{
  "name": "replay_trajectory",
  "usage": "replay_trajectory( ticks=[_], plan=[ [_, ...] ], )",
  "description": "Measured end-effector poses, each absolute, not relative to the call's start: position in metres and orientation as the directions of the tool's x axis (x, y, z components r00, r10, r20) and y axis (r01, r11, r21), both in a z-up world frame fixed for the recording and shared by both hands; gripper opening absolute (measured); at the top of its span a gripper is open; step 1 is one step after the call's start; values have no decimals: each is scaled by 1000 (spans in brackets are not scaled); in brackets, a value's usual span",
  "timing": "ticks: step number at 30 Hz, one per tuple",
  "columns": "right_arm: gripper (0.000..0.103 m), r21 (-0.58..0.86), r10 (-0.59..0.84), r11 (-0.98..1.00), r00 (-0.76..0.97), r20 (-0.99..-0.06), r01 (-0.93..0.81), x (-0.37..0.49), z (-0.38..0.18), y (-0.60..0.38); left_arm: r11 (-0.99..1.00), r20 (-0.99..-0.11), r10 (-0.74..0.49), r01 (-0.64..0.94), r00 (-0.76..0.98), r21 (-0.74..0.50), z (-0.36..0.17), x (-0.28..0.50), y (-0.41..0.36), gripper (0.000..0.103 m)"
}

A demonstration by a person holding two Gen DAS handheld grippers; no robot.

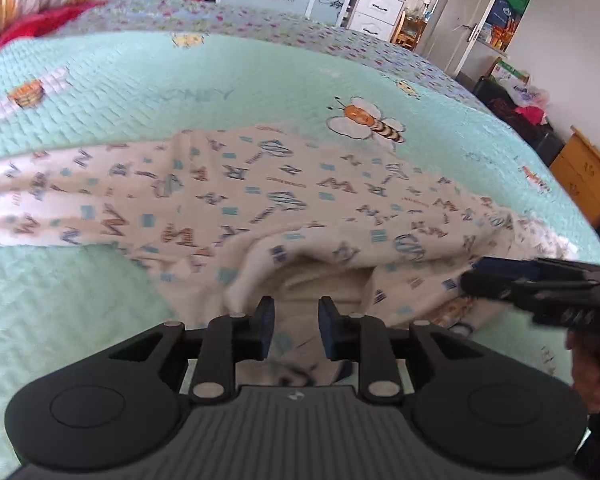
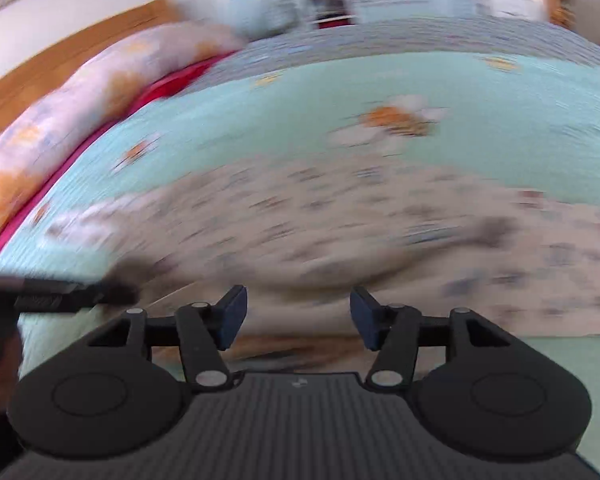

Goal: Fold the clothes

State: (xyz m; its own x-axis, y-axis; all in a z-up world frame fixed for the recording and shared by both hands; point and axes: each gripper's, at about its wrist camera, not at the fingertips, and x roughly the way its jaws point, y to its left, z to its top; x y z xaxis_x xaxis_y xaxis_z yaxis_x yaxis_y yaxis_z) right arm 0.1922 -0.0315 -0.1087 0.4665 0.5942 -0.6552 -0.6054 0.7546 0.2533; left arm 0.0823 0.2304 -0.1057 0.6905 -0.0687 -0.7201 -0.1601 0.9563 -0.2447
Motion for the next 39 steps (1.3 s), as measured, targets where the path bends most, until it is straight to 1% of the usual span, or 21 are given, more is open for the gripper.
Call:
replay_trajectory(
  ticks=[2,3,5,6,9,10,11,15,18,20,21,22,25,27,29,33,35,37,39],
  plan=[
    [59,201,581,735,450,-678,-648,190,-114,-6,951,-730,-26,-208,683,-229,-104,77,245,26],
    [59,162,544,748,456,-704,-643,193,-116,1,945,-730,-10,-233,683,-231,-103,74,254,26],
    [59,81,435,817,519,-736,-571,217,-120,0,934,-722,-5,-254,691,-250,-100,72,265,26],
    [59,82,410,850,555,-723,-521,228,-116,-8,935,-720,-13,-247,694,-255,-101,72,262,27],
    [59,213,443,887,620,-648,-411,247,-87,-41,936,-713,-39,-224,700,-272,-103,74,253,29],
    [60,245,482,867,609,-629,-434,243,-79,-42,936,-711,-48,-217,702,-277,-104,75,250,29],
    [63,245,507,847,580,-638,-471,238,-77,-35,936,-708,-56,-209,704,-282,-104,75,247,29],
    [63,143,504,760,437,-745,-634,216,-102,29,936,-698,-91,-178,711,-304,-107,78,235,29],
    [63,56,470,753,477,-743,-656,229,-113,70,937,-693,-111,-157,712,-312,-109,79,227,30],
    [63,26,433,792,530,-729,-610,259,-116,91,940,-695,-106,-156,711,-303,-107,76,228,30],
    [63,-2,385,834,585,-714,-552,277,-114,95,939,-692,-104,-159,715,-305,-106,73,230,30],
    [63,6,353,872,622,-699,-489,292,-109,91,936,-686,-101,-166,720,-311,-105,71,233,30],
    [63,186,408,903,632,-659,-389,315,-87,57,926,-651,-118,-154,750,-345,-98,68,238,30],
    [64,255,471,875,604,-643,-411,297,-80,32,928,-628,-148,-111,764,-354,-93,74,234,30],
    [66,244,491,858,578,-652,-453,269,-80,14,937,-616,-183,-54,766,-345,-90,83,224,31],
    [66,143,457,837,530,-714,-528,227,-105,5,959,-658,-213,27,722,-281,-99,119,202,32],
    [66,120,435,833,505,-746,-540,224,-120,9,977,-718,-159,2,678,-214,-112,141,201,32],
    [66,111,413,837,484,-772,-536,244,-135,19,988,-785,-79,-59,614,-146,-128,163,208,32],
    [66,67,376,859,537,-756,-507,265,-134,23,986,-810,-69,-85,583,-145,-134,175,218,32]
  ],
)
